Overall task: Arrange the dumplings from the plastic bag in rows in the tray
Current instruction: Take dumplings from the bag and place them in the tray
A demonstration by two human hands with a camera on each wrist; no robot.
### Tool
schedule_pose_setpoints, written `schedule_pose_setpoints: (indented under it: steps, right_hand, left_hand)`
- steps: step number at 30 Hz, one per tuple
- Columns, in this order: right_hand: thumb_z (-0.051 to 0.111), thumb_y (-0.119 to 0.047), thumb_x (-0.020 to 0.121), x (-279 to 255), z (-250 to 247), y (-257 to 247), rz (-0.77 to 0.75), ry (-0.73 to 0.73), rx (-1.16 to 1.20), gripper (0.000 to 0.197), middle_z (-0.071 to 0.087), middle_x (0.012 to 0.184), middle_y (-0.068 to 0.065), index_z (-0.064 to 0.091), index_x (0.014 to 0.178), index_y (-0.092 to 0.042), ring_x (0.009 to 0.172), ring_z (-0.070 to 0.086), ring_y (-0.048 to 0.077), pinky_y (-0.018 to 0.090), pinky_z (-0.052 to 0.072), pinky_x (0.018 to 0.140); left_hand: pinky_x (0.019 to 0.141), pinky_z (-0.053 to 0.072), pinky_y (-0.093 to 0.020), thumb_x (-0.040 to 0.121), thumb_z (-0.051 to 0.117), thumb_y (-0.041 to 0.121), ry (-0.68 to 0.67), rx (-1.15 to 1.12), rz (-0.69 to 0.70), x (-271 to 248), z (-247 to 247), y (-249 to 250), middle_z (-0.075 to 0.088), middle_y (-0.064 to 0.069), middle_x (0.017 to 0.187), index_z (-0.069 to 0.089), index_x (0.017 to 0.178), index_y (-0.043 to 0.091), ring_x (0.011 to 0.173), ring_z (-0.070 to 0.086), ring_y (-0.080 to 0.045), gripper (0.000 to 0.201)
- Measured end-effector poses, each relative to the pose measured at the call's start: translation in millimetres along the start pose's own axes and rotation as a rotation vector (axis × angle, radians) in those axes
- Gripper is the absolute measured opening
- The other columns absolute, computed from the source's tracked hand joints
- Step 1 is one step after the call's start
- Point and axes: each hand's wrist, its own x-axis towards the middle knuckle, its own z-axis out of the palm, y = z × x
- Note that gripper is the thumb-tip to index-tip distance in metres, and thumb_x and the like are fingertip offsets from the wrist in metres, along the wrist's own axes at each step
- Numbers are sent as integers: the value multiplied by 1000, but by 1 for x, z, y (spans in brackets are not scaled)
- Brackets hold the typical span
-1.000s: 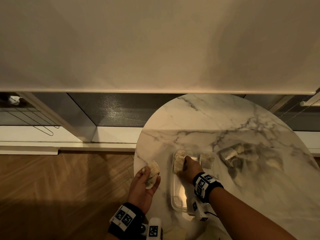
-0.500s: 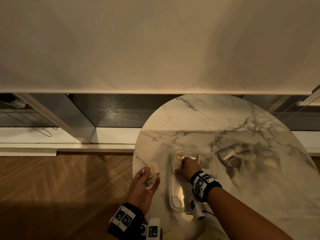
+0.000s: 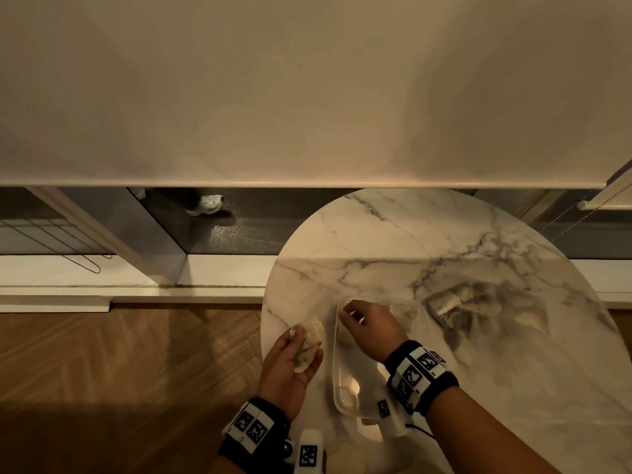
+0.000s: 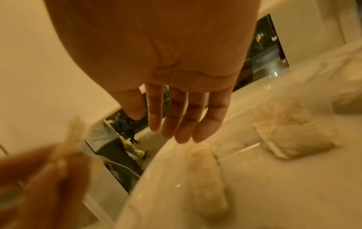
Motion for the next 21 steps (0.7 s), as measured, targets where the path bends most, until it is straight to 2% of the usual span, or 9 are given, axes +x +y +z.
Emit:
schedule_pose_setpoints:
  steps: [2, 4, 6, 9, 12, 14, 16, 19, 21]
  right_hand:
    - [55, -61, 87, -9, -4, -13, -52, -18, 113, 33, 67, 81, -11, 68, 89, -31, 73, 62, 3, 27, 53, 68]
    - [63, -61, 83, -18, -5, -22, -111, -64, 175, 33, 67, 81, -10, 70, 90, -30, 72, 62, 4, 22, 51, 66]
    - [70, -51, 83, -22, -4, -26, -150, -57, 195, 23, 67, 79, -9, 70, 88, -29, 72, 62, 5, 25, 53, 68]
    - [76, -35, 83, -23, -2, -23, -127, -7, 305, 10, 67, 72, -6, 71, 81, -26, 68, 62, 6, 34, 55, 70]
    - [77, -25, 84, -24, -4, -22, -60, -34, 415, 9, 72, 75, 1, 75, 89, -18, 66, 65, 11, 37, 57, 68]
    - [75, -21, 85, -26, -5, -22, -53, -39, 435, 7, 73, 73, 4, 76, 92, -18, 63, 66, 15, 37, 58, 66]
    - [74, -19, 86, -27, -5, -20, -74, -23, 406, 6, 72, 70, 1, 76, 90, -22, 61, 67, 15, 35, 59, 64]
    - [72, -19, 87, -29, -6, -19, -115, -13, 355, 14, 69, 68, -13, 72, 83, -32, 62, 65, 7, 29, 55, 63]
    - [68, -18, 89, -32, -9, -23, -118, -15, 354, 15, 68, 71, -11, 67, 81, -31, 66, 66, 10, 34, 57, 63]
  left_hand:
    - [74, 59, -33, 92, 63, 18, -34, 28, 4, -3, 3, -2, 70, -14, 118, 64, 119, 4, 100, 68, -22, 31]
    - [80, 56, -34, 87, 65, 20, -70, 60, 15, -6, 5, -3, 71, -14, 118, 65, 119, 5, 102, 69, -21, 35]
    - [81, 55, -34, 84, 66, 21, -95, 88, 24, -8, 7, -3, 71, -15, 119, 64, 120, 4, 103, 69, -21, 40]
    - [75, 57, -32, 83, 66, 20, -98, 84, 25, -9, 9, -3, 71, -16, 118, 64, 119, 4, 98, 70, -20, 39]
    - [73, 57, -32, 82, 67, 20, -99, 83, 30, -10, 8, -3, 71, -15, 115, 66, 116, 5, 96, 71, -20, 38]
    - [73, 57, -33, 81, 68, 21, -91, 90, 38, -10, 6, -4, 71, -15, 116, 66, 117, 5, 96, 70, -20, 40]
    - [74, 57, -33, 81, 69, 21, -77, 99, 40, -10, 3, -4, 71, -15, 117, 65, 119, 4, 98, 69, -21, 42]
    - [74, 57, -34, 82, 69, 22, -79, 102, 36, -11, 1, -5, 71, -14, 116, 65, 119, 5, 98, 69, -21, 40]
    - [74, 57, -33, 82, 68, 23, -89, 98, 39, -12, 1, -5, 72, -13, 111, 66, 114, 6, 93, 70, -19, 37]
